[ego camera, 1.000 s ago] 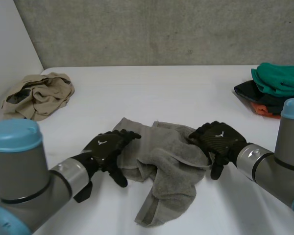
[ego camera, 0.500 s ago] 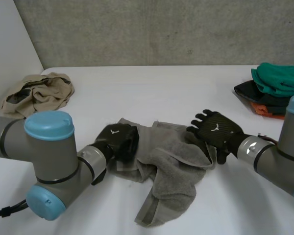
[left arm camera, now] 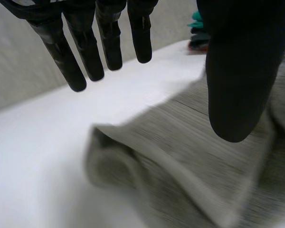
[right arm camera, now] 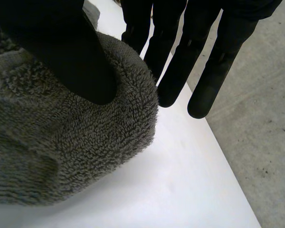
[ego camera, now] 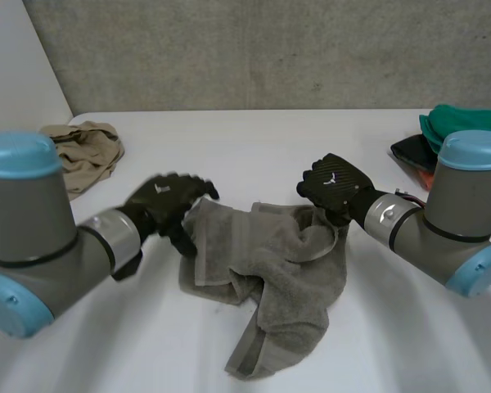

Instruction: Fold the laundry.

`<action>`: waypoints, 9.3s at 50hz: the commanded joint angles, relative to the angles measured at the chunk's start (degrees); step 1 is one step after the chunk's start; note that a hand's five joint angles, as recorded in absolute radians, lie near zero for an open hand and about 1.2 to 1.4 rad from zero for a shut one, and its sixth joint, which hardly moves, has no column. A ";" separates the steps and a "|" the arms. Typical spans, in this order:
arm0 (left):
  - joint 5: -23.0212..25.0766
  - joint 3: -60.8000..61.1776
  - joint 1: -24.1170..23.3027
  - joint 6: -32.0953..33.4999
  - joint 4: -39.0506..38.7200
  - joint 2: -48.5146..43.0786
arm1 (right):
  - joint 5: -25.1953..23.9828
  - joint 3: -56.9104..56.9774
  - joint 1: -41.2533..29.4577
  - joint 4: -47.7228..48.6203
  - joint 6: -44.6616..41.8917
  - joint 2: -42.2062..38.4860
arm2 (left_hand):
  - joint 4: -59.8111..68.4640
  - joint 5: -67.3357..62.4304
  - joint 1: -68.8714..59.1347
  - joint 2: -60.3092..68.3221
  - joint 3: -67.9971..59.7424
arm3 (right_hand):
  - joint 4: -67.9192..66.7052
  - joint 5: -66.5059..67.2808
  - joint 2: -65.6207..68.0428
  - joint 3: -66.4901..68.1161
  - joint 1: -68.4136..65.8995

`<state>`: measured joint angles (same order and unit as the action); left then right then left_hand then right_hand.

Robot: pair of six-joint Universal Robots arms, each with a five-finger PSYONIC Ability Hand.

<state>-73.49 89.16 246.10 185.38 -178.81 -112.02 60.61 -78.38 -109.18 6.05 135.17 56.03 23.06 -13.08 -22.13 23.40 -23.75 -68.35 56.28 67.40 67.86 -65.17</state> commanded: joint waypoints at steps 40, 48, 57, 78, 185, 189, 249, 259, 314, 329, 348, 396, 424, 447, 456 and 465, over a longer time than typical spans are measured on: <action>-0.44 -4.08 1.48 -0.72 -4.11 8.14 | 6.80 -5.04 3.45 -7.88 5.19 13.13 | 56.94 -56.92 -57.87 56.60 -56.25 | -11.65 13.72 12.60 12.14 -14.83; 3.70 -7.86 5.62 2.00 8.82 2.96 | 9.08 -3.10 0.38 -16.32 0.89 11.13 | 56.94 -56.92 -57.87 56.60 -56.25 | -11.65 13.72 12.60 12.14 -14.83; 0.38 -15.92 5.88 4.73 5.69 -9.43 | 15.31 3.84 -3.59 -10.19 1.75 3.21 | 56.94 -56.92 -57.87 56.60 -56.25 | -11.65 13.72 12.60 12.14 -14.83; -5.44 -31.86 9.57 -11.09 -22.21 -0.22 | 25.52 4.56 -9.48 25.08 24.09 19.28 | 56.94 -56.92 -57.87 56.60 -56.25 | -11.65 13.72 12.60 12.14 -14.83; -6.23 -35.92 9.31 1.22 -27.84 -3.12 | 30.71 16.69 -10.35 40.63 19.60 7.59 | 56.94 -56.92 -57.87 56.60 -56.25 | -11.65 13.72 12.60 12.14 -14.83; -5.61 -28.90 10.19 0.42 -25.72 -0.58 | 29.30 12.47 -10.88 34.66 19.43 9.35 | 56.94 -56.92 -57.87 56.60 -56.25 | -11.65 13.72 12.60 12.14 -14.83; 8.37 -1.70 8.79 -3.36 -5.42 21.41 | 21.82 -18.04 -7.54 7.13 56.07 9.01 | 56.94 -56.92 -57.87 56.60 -56.25 | 58.35 -56.28 -57.40 -57.86 55.17; 5.81 -12.95 5.62 -4.85 1.26 22.99 | 40.45 -2.68 -8.43 10.04 52.57 -6.80 | 56.94 -56.92 -57.87 56.60 -56.25 | 45.07 -43.00 -44.12 -44.59 41.90; -0.15 -47.97 15.99 25.66 14.94 -18.30 | 29.73 34.07 6.17 -13.29 6.15 -5.75 | 56.94 -56.92 -57.87 56.60 -56.25 | -11.65 13.72 12.60 12.14 -14.83; -6.41 -53.75 16.17 7.64 -25.45 -17.18 | 25.52 30.92 4.50 40.63 15.37 -3.91 | 56.94 -56.92 -57.87 56.60 -56.25 | -11.65 13.72 12.60 12.14 -14.83; 3.08 -22.11 15.99 5.17 -21.94 -15.86 | 23.41 25.03 4.85 14.01 17.76 -13.40 | 56.94 -56.92 -57.87 56.60 -56.25 | -11.65 13.72 12.60 12.14 -14.83; -3.59 -9.54 18.01 33.56 25.09 -7.33 | 22.01 3.23 6.61 2.12 0.00 -4.88 | 56.94 -56.92 -57.87 56.60 -56.25 | -11.65 13.72 12.60 12.14 -14.83; 0.36 -2.68 19.86 20.90 14.01 8.75 | 11.38 -4.31 13.63 -10.87 8.27 8.47 | -13.06 13.08 12.13 -13.40 13.75 | 58.35 -56.28 -57.40 -57.86 55.17; 3.00 8.14 18.62 21.43 8.48 11.29 | 19.79 -17.95 25.67 5.37 4.04 8.90 | -13.06 13.08 12.13 -13.40 13.75 | -11.65 13.72 12.60 12.14 -14.83; 4.32 8.49 20.30 19.32 8.12 14.99 | 21.12 -15.76 34.65 5.38 -10.78 11.82 | -13.06 13.08 12.13 -13.40 13.75 | -11.65 13.72 12.60 12.14 -14.83; 5.20 8.84 19.42 18.61 8.47 14.99 | 16.48 -18.73 18.14 12.04 -12.57 17.34 | -13.06 13.08 12.13 -13.40 13.75 | -11.65 13.72 12.60 12.14 -14.83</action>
<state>-68.54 97.87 266.29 204.21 -170.60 -96.85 82.15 -93.92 -79.41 12.51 122.70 68.97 11.55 -2.91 -10.91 11.85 -12.13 -68.55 57.96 67.46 67.80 -62.86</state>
